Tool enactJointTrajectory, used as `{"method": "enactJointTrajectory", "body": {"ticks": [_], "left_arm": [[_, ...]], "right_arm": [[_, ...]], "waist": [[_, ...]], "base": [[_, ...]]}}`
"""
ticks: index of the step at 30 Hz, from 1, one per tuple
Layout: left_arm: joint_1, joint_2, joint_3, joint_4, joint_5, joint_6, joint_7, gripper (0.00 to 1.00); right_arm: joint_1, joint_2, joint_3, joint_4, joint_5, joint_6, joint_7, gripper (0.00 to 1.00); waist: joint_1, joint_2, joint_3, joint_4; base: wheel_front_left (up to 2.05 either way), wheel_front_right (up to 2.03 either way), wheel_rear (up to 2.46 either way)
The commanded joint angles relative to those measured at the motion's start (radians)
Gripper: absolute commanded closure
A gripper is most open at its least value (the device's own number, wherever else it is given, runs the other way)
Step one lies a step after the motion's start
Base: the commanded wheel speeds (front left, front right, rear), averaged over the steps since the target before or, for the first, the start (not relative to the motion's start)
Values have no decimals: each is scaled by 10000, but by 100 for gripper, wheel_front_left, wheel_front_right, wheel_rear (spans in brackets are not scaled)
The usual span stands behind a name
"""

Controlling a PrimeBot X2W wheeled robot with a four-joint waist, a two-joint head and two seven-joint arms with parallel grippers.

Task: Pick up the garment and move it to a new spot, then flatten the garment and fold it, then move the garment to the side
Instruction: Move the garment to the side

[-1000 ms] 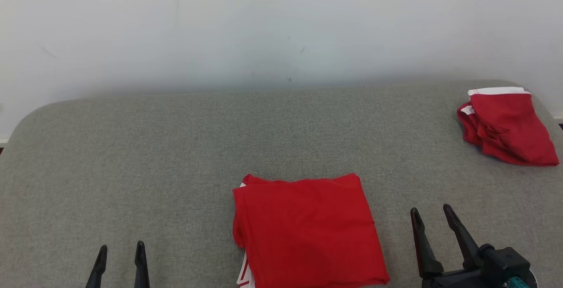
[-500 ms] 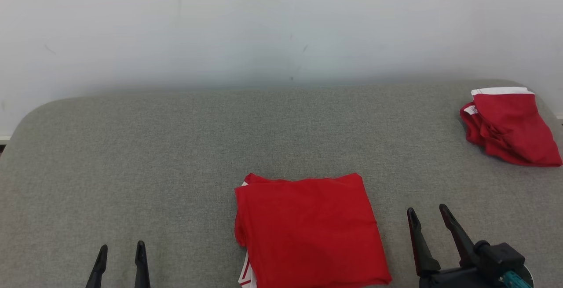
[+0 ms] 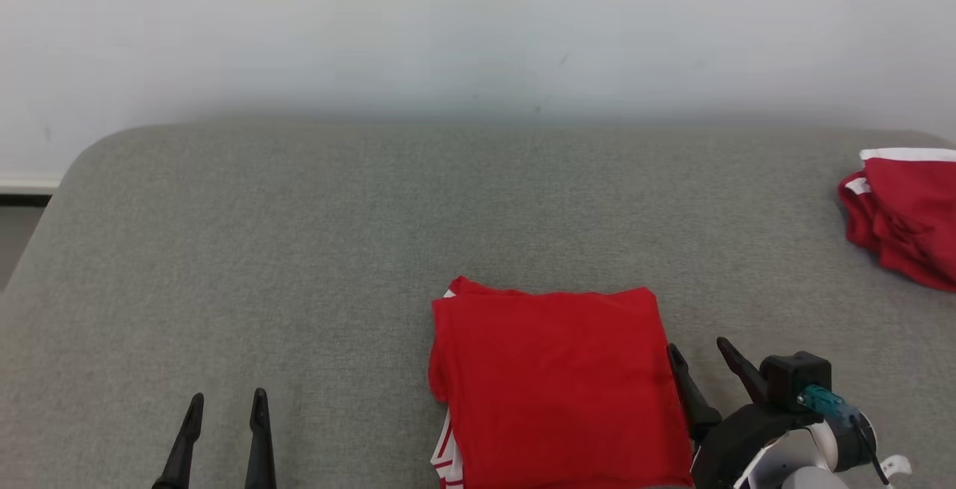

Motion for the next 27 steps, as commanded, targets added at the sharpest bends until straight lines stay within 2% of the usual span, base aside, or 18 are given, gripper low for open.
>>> {"method": "enactJointTrajectory", "body": {"ticks": [1,8,15,16,17,18,27], "left_arm": [[-126,2,-8,40,-45,12,-27,0],[-364,-4,-95,110,-89,12,-27,0],[-497,-9,-56,109,-109,11,-27,0],[-503,-12,-32,98,-111,11,-27,0],[-506,-15,-21,97,-107,11,-27,0],[-508,-19,-12,99,-100,11,-27,0],[-771,-35,-204,116,-178,11,-27,0]], "right_arm": [[-156,-5,35,156,115,-31,-30,0],[-851,21,301,1723,245,-31,100,0],[-1159,322,720,3040,549,-29,63,0],[-1142,390,887,3162,643,-4,132,52],[-1138,427,1011,3269,742,-3,151,95],[-1124,437,1127,3369,810,-3,181,100],[-2281,-144,1500,3476,1155,-32,-282,100]], "waist": [[0,0,236,254],[0,0,581,575],[0,0,743,627],[0,0,750,608],[0,0,756,586],[0,0,762,562],[0,0,1074,362]], "base": [[0,0,0],[0,0,0],[0,0,0],[0,0,0],[0,0,0],[0,0,0],[0,0,0]]}}
